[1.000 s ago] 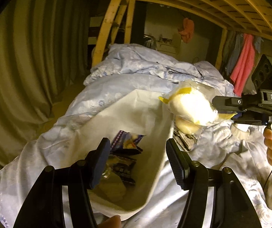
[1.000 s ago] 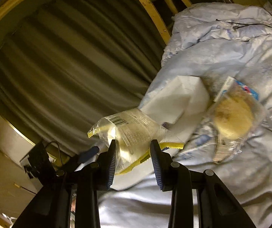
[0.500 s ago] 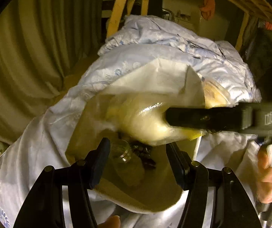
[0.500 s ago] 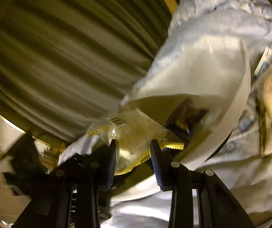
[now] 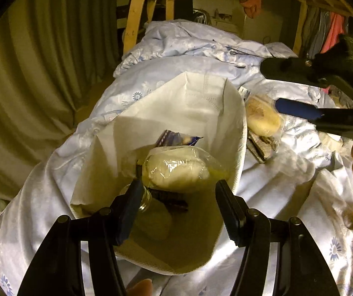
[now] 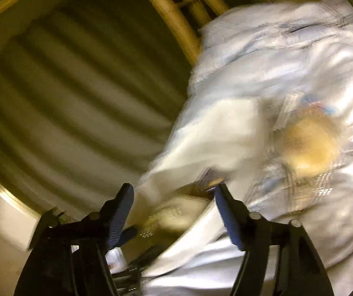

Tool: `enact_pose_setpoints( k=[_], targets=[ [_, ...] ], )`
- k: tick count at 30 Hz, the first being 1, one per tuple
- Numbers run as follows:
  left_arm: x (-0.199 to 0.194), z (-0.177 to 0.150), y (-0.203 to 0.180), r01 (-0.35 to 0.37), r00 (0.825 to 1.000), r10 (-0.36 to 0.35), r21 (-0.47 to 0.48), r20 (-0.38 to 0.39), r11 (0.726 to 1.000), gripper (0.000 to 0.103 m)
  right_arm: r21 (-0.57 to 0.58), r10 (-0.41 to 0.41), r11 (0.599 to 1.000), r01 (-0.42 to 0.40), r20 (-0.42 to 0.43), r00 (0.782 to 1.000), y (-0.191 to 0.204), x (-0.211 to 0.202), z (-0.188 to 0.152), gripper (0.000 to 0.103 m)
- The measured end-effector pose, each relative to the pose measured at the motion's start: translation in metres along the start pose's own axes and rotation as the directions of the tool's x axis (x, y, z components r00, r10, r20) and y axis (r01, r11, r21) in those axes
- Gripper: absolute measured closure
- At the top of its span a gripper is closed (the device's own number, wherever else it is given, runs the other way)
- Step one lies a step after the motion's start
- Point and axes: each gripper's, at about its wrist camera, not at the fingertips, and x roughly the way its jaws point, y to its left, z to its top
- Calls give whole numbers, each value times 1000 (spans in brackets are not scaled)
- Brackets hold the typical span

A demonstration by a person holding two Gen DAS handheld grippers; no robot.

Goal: Organize objects
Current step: 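Grasp the bagged bread roll and lower it into the white bag, then open the right gripper and withdraw it toward the large bagged bun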

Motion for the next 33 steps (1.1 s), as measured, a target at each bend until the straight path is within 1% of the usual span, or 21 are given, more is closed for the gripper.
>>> enact_pose_setpoints(
  k=[2, 3, 4, 5, 6, 7, 9, 11, 13, 14, 16, 18, 19, 21, 23, 24, 26, 28, 30, 32, 33],
  targets=[
    [2, -1, 0, -1, 1000, 1, 0, -11, 1000, 43, 9, -44, 999, 44, -32, 999, -7, 11, -1, 34],
    [3, -1, -1, -3, 1000, 3, 1, -19, 1000, 43, 17, -40, 999, 41, -68, 997, -13, 19, -2, 34],
    [5, -1, -1, -8, 1000, 8, 6, -29, 1000, 43, 32, -19, 999, 22, -113, 993, -16, 30, -6, 39],
    [6, -1, -2, -7, 999, 8, 9, -33, 1000, 43, 54, 21, 998, -12, -165, 986, -20, 47, -10, 50],
    [6, -1, -3, -7, 999, 8, 14, -34, 1000, 43, 71, 49, 997, -35, -209, 977, -21, 62, -11, 54],
    [6, -1, -4, -9, 999, 9, 20, -34, 1000, 43, 80, 59, 996, -42, -229, 972, -21, 72, -13, 55],
    [6, -3, -7, -13, 999, 14, 29, -36, 999, 45, 66, 51, 997, -38, -218, 975, -16, 83, -16, 55],
    [6, -3, -8, -16, 999, 17, 30, -35, 999, 46, 16, 81, 997, -80, -199, 977, -5, 91, -14, 55],
    [6, -3, -7, -14, 999, 14, 20, -33, 1000, 46, -16, 91, 995, -96, -200, 976, 0, 96, -14, 55],
    [7, -3, -6, -8, 999, 8, 12, -34, 1000, 46, -21, 101, 994, -107, -195, 976, 0, 96, -14, 53],
    [7, -2, -2, 1, 999, -1, -3, -33, 1000, 46, 10, 143, 990, -143, -184, 973, -7, 94, -12, 53],
    [6, -1, 0, 5, 999, -5, -13, -32, 1000, 45, 22, 137, 991, -135, -162, 977, -13, 85, -8, 53],
    [5, -1, -1, 10, 999, -11, -13, -33, 1000, 45, 11, 117, 993, -116, -145, 983, -13, 73, -9, 53],
    [4, -1, -1, 10, 1000, -10, -11, -26, 1000, 42, -57, 57, 996, -64, -102, 993, -12, 56, -5, 53],
    [-1, 0, -2, 11, 1000, -11, -9, -4, 1000, 42, -171, -39, 985, 30, -54, 998, -7, 31, 0, 51],
    [-5, 1, -2, 20, 1000, -20, -9, 9, 1000, 42, -241, -85, 968, 70, -49, 995, -5, 21, 1, 50],
    [-16, 3, -1, 51, 997, -50, -11, 56, 999, 42, -342, -211, 918, 199, 2, 977, -6, 0, 4, 41],
    [-27, 4, 0, 83, 990, -81, -13, 114, 996, 40, -403, -293, 873, 274, 15, 956, -13, -7, 0, 39],
    [-38, 5, 2, 118, 977, -113, -15, 181, 993, 39, -411, -320, 864, 290, -4, 947, -25, -10, -4, 39],
    [-43, 5, 3, 142, 965, -134, -18, 226, 990, 39, -381, -345, 875, 300, -53, 937, -45, 5, -6, 39],
    [-43, 6, 2, 148, 962, -139, -21, 236, 989, 39, -368, -364, 875, 314, -73, 929, -56, 15, -6, 39]
  ],
)
